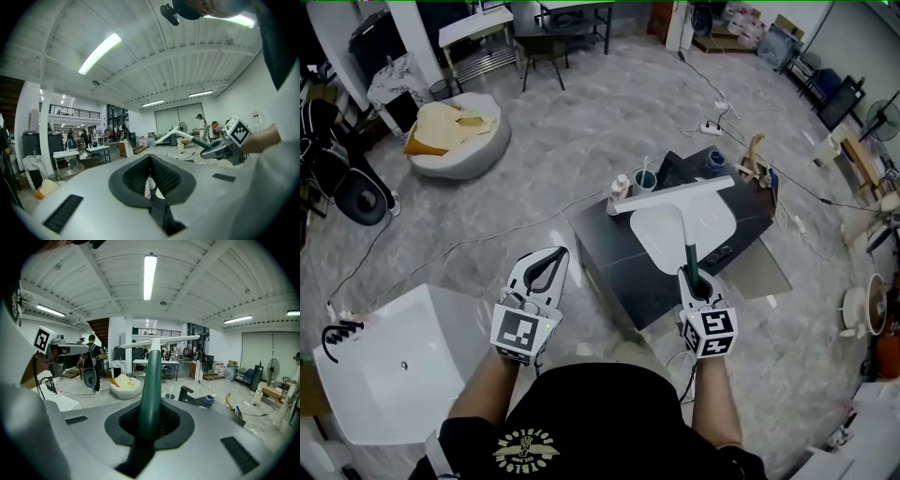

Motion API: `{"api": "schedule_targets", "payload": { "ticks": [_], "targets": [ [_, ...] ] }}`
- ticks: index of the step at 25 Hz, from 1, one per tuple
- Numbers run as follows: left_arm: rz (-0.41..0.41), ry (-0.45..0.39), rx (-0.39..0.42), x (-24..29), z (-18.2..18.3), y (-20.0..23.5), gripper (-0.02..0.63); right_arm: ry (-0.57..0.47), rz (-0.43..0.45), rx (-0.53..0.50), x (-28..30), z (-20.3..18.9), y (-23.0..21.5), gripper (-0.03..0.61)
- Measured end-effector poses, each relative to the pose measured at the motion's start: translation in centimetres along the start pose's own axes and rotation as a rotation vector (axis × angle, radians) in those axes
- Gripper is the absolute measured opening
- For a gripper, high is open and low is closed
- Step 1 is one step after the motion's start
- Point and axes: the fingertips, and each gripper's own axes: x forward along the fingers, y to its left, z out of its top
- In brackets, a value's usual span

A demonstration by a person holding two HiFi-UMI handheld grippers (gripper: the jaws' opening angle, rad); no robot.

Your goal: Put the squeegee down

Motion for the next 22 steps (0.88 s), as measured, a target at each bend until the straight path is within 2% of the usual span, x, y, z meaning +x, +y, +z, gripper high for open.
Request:
{"api": "schedule_targets", "payload": {
  "ticks": [22],
  "targets": [
    [0.076, 0.053, 0.001, 7.4, -0.8, 2.5, 0.023, 0.187, 0.121, -0.005, 10.1, -7.4, -3.6, 0.05]
  ]
}}
